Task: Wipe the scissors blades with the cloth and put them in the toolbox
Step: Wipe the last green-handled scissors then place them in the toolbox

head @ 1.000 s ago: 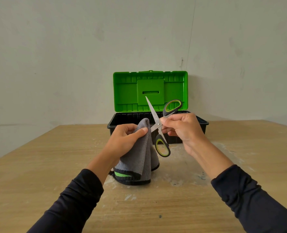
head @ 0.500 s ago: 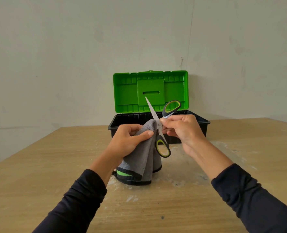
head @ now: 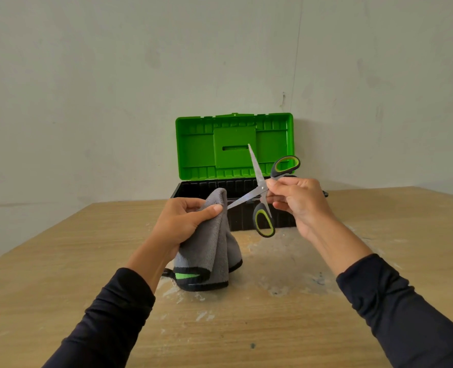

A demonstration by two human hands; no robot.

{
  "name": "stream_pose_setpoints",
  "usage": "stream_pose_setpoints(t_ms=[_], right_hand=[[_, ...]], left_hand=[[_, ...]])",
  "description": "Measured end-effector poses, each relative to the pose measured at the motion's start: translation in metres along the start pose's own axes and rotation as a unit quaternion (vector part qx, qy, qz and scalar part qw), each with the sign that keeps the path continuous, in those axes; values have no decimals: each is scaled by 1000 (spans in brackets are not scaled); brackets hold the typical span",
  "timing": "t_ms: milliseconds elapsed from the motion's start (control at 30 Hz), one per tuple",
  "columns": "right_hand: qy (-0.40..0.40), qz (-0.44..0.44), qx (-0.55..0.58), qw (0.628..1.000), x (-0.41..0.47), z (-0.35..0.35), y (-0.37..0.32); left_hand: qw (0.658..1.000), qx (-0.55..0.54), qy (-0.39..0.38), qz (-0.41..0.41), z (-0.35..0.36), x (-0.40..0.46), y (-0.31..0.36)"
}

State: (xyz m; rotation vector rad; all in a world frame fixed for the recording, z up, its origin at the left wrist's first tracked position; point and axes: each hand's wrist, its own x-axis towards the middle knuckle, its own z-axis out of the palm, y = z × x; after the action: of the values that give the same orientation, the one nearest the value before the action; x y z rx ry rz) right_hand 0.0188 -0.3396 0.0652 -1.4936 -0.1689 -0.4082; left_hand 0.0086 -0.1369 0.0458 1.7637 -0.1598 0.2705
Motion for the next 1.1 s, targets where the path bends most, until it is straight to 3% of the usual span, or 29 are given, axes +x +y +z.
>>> stream_pose_setpoints(t_ms=[100,267,433,633,767,867,1100], right_hand=[[-17,-17,-59,998,7,-10,3],[-155,-55,-249,955,3,-2,0],[-194,-94,-332,918,-4,5,-3],[-170,-156,-360,904,1,2,-2],[-155,-185,-414,878,4,-7,-2],[-160,-185,-426,871,4,-8,-2],[-212,-197,-368,884,-1,-6,-8]], left_hand=[[996,-35,85,7,-11,4,2],[975,-56,198,80,-14,5,16],[981,49,143,121,-9,6,12],[968,178,58,169,-4,6,9],[980,92,108,141,-10,8,9],[986,42,93,131,-12,8,11],[981,101,6,165,-6,6,8]])
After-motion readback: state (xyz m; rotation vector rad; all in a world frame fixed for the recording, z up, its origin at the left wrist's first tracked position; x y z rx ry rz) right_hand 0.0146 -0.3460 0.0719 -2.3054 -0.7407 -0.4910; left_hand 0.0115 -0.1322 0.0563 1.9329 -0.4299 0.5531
